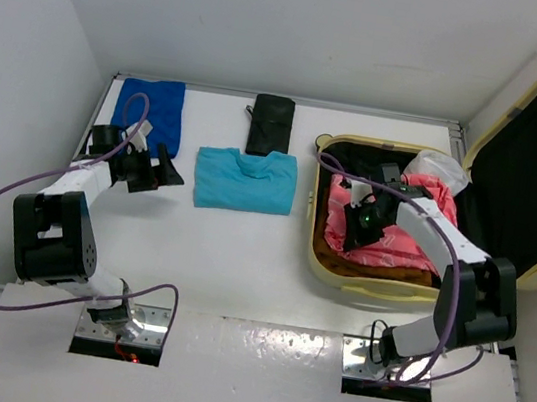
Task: Pack the luggage
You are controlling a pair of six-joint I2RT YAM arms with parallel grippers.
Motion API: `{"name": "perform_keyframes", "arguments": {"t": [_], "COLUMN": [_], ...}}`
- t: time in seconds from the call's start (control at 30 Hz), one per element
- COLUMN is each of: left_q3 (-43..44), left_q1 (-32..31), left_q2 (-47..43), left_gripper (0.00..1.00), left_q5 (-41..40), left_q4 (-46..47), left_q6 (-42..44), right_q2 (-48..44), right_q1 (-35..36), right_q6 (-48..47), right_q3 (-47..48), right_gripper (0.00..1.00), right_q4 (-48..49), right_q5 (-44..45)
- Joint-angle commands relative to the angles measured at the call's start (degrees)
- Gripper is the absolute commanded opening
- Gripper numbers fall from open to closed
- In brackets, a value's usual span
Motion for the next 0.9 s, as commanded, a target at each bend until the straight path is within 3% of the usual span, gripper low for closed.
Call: {"name": "perform_keyframes", "arguments": {"t": [0.0,0.1,0.3,0.53,0.63,0.7,0.87], "left_q3": [1.7,2.2,3.3,3.3,3.8,3.8,4.3], "left_q1": [0.0,0.0,0.0,0.0,-0.7,-0.7,-1.7], "left_q2": [-0.9,-0.9,-0.4,-0.4,-0.4,-0.4,0.2], "left_gripper": [0.96,0.96,0.96,0.96,0.96,0.96,0.96], "left_q5": [0.0,0.0,0.0,-0.6,-0.6,-0.6,-1.6], "left_q4": [1.4,1.4,1.4,0.8,0.8,0.8,0.8], "left_q6": [-0.1,-0.1,-0.6,-0.6,-0.6,-0.6,-0.6], "right_q2": [-6.7,-9.8,-12.6,-9.7,-6.7,-6.6,-15.4], "right_q1": [1.3,4.7,11.4,9.4,6.4,3.9,-1.6], "right_q6": [3.9,7.8,16.8,11.4,5.7,4.2,-2.3], "right_q3": [4.0,5.8,4.9,1.2,-0.6,0.3,2.3], "right_gripper": [0.00,0.00,0.00,0.00,0.33,0.43,0.52], "right_q4": [-2.2,-5.4,-3.3,-4.0,-5.4,-5.5,-4.0], "right_q5": [-10.4,-16.7,-19.4,-4.3,-2.5,-2.6,1.4]}}
